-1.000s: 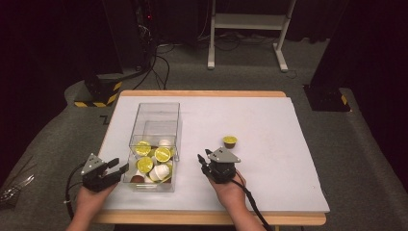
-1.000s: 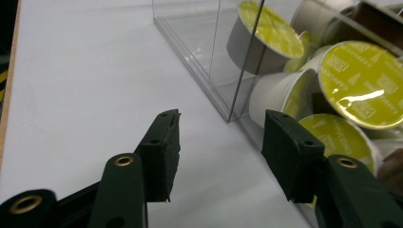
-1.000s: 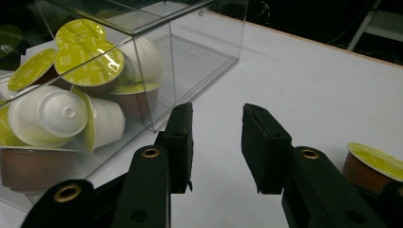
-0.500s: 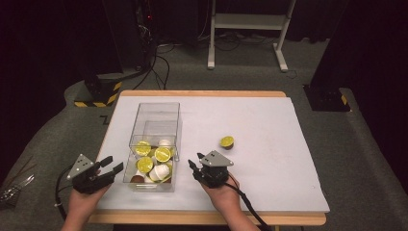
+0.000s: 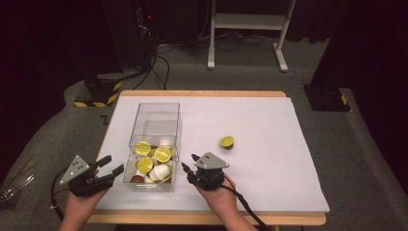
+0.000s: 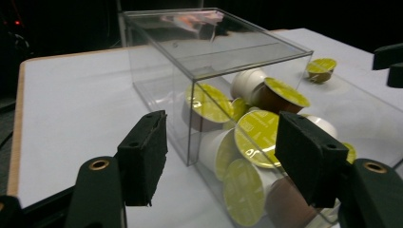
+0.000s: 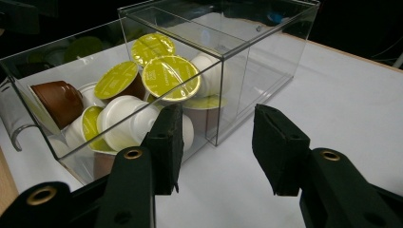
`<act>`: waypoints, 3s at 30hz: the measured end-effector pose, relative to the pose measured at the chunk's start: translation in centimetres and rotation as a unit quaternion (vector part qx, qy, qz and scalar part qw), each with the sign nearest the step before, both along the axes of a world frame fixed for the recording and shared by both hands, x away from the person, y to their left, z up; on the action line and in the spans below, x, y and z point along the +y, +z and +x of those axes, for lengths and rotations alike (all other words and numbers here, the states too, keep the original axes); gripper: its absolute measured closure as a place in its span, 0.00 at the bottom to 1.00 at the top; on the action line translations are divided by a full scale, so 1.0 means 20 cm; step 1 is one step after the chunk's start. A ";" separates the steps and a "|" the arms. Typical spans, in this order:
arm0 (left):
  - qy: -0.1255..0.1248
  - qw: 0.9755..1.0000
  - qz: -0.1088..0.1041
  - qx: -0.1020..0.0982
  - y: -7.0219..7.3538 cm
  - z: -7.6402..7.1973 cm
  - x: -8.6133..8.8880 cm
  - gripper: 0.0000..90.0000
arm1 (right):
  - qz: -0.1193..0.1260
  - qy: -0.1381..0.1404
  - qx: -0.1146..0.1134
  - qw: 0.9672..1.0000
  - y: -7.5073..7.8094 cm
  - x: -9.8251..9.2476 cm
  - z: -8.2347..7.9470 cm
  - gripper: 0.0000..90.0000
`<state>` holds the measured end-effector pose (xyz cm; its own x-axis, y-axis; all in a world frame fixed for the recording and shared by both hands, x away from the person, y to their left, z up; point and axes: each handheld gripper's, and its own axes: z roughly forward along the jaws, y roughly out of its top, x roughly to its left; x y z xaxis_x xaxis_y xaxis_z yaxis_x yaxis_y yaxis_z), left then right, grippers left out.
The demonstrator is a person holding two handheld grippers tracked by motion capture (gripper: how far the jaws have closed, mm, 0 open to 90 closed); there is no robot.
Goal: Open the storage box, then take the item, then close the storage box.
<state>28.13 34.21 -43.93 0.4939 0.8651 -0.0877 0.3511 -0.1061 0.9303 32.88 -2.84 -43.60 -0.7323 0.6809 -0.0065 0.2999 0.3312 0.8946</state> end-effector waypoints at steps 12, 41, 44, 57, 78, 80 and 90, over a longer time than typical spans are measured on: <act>-0.017 1.000 -0.001 -0.006 -0.01 -0.01 -0.05 0.35 | 0.017 0.022 0.009 1.000 0.01 0.04 -0.03 0.56; -0.035 0.999 -0.001 0.014 -0.10 -0.14 -0.05 0.30 | 0.020 0.071 0.024 0.997 -0.01 0.13 -0.17 0.47; -0.041 0.999 0.004 0.019 -0.12 -0.14 -0.07 0.30 | 0.017 0.073 0.026 0.997 -0.03 0.13 -0.18 0.46; -0.048 0.998 0.019 0.025 -0.16 -0.14 -0.08 0.29 | 0.001 0.075 0.040 0.996 -0.09 0.16 -0.17 0.45; -0.039 0.999 0.019 0.030 -0.18 -0.07 -0.10 0.27 | -0.008 0.066 0.040 0.997 -0.11 0.17 -0.12 0.41; -0.037 0.999 0.013 0.029 -0.18 -0.05 -0.10 0.27 | -0.007 0.064 0.040 0.997 -0.11 0.17 -0.11 0.40; -0.035 0.999 0.009 0.030 -0.17 -0.02 -0.11 0.27 | -0.008 0.059 0.040 0.997 -0.11 0.17 -0.07 0.39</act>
<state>27.70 32.11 -47.43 0.5468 0.8308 -0.1035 0.3975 -0.1488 0.9055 31.42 0.65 -45.80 -0.8060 0.5902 0.0445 0.3279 0.3826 0.8637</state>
